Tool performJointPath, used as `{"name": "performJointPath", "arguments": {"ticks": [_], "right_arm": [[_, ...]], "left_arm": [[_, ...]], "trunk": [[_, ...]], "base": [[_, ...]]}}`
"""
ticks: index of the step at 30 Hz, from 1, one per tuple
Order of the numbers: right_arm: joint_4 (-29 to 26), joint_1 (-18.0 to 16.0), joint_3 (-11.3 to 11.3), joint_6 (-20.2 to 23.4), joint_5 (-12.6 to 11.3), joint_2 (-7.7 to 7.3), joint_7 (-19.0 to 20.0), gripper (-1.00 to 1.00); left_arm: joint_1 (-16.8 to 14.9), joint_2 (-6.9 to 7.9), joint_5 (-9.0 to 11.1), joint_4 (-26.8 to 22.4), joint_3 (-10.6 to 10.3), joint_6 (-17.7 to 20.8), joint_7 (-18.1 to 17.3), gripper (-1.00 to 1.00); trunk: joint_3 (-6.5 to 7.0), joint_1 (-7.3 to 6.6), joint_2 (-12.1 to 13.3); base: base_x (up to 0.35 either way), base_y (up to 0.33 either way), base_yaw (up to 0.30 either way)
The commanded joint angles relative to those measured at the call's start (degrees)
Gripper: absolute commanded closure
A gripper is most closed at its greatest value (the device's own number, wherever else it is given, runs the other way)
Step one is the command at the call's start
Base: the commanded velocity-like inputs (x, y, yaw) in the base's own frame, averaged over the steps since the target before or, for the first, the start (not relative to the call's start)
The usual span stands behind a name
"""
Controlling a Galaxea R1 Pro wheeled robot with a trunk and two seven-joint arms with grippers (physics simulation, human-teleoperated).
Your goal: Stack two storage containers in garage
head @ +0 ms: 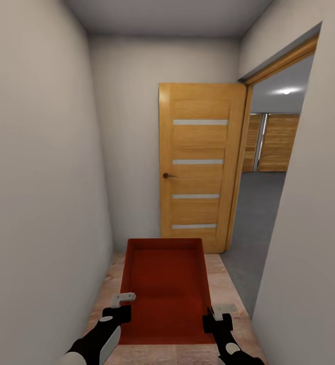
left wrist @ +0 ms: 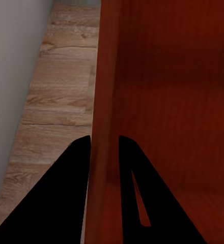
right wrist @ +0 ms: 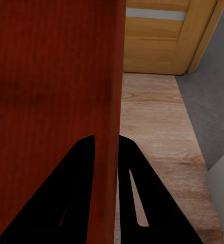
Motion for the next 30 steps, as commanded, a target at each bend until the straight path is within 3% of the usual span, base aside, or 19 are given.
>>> {"name": "performJointPath", "arguments": {"ticks": [1, 16, 30], "right_arm": [[-0.1, -0.1, -0.7, -4.7, -0.6, -0.31, -3.8, 1.00], [-0.1, -0.1, -0.7, -4.8, -0.7, -0.23, -3.8, 1.00], [-0.1, -0.1, -0.7, -4.8, -0.7, -0.30, -3.8, 1.00]], "left_arm": [[0.0, 0.57, 0.6, 0.1, -0.5, 0.4, 0.9, 1.00], [0.0, 0.57, 0.6, 0.1, -0.5, 0.4, 1.0, 1.00], [0.0, 0.57, 0.5, -0.1, -0.5, 0.3, 1.0, 1.00]], "trunk": [[-0.10, 0.05, -0.1], [-0.08, 0.05, -0.1], [-0.03, 0.05, -0.1]], "base": [[0.322, 0.000, 0.000], [0.322, 0.000, -0.010], [0.303, 0.043, -0.254]]}}
